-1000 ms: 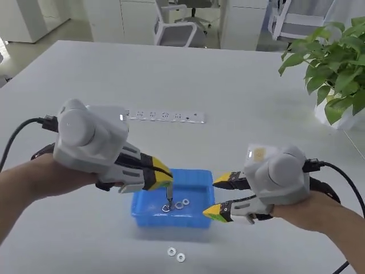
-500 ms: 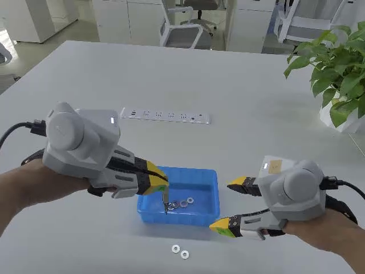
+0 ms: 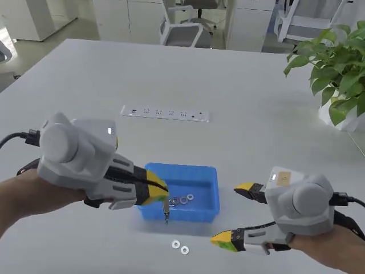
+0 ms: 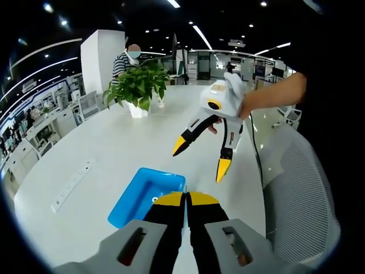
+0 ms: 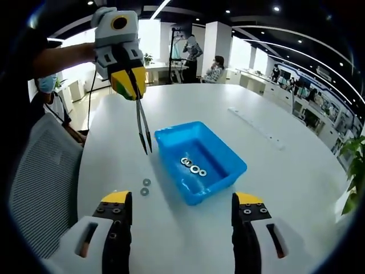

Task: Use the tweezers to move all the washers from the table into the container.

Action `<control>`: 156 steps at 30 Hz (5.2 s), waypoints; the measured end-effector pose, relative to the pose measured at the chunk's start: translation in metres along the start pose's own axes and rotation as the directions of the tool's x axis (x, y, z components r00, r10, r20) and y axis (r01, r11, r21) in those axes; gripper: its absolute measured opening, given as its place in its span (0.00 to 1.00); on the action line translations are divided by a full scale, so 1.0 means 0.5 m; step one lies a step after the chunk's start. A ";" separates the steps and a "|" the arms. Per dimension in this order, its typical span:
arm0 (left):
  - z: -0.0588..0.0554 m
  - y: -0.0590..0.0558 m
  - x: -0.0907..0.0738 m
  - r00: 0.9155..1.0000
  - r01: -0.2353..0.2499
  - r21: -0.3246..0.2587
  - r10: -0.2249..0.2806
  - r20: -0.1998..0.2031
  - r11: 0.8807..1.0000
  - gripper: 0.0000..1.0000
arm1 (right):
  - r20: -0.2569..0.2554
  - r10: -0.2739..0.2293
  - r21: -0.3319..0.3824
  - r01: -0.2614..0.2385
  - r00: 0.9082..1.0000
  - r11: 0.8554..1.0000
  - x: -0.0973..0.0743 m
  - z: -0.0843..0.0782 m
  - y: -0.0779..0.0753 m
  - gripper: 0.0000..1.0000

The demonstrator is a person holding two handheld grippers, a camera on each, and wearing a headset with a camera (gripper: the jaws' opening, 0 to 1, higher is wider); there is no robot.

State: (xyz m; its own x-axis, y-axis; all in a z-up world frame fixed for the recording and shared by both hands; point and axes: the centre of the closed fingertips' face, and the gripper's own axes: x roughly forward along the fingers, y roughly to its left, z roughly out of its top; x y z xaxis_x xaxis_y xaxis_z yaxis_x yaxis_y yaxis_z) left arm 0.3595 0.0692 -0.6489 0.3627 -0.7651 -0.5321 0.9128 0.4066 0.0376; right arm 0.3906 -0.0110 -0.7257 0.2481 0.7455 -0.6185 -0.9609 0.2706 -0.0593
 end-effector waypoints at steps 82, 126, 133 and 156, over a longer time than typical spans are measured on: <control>-0.067 -0.054 0.083 0.993 0.120 0.045 -0.119 -0.025 0.992 0.05 | 0.005 0.061 -0.029 -0.061 0.998 0.998 0.011 -0.015 0.066 0.66; -0.068 -0.058 0.087 0.983 0.179 0.075 -0.175 -0.060 0.981 0.05 | -0.106 0.329 -0.269 -0.345 0.938 0.899 0.139 0.018 0.147 0.12; -0.065 -0.060 0.090 0.983 0.179 0.074 -0.175 -0.058 0.981 0.05 | -0.137 0.321 -0.288 -0.347 0.937 0.892 0.142 0.013 0.151 0.10; -0.064 -0.059 0.085 0.986 0.160 0.048 -0.157 -0.060 0.986 0.09 | -0.149 0.315 -0.296 -0.346 0.937 0.890 0.144 0.011 0.151 0.07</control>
State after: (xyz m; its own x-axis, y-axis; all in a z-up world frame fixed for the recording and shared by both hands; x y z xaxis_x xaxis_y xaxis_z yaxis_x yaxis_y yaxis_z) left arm 0.3418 0.0408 -0.6996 0.2032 -0.7879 -0.5813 0.9670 0.2546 -0.0070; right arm 0.3367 0.0665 -0.7701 -0.0881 0.6935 -0.7150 -0.9778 -0.1971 -0.0708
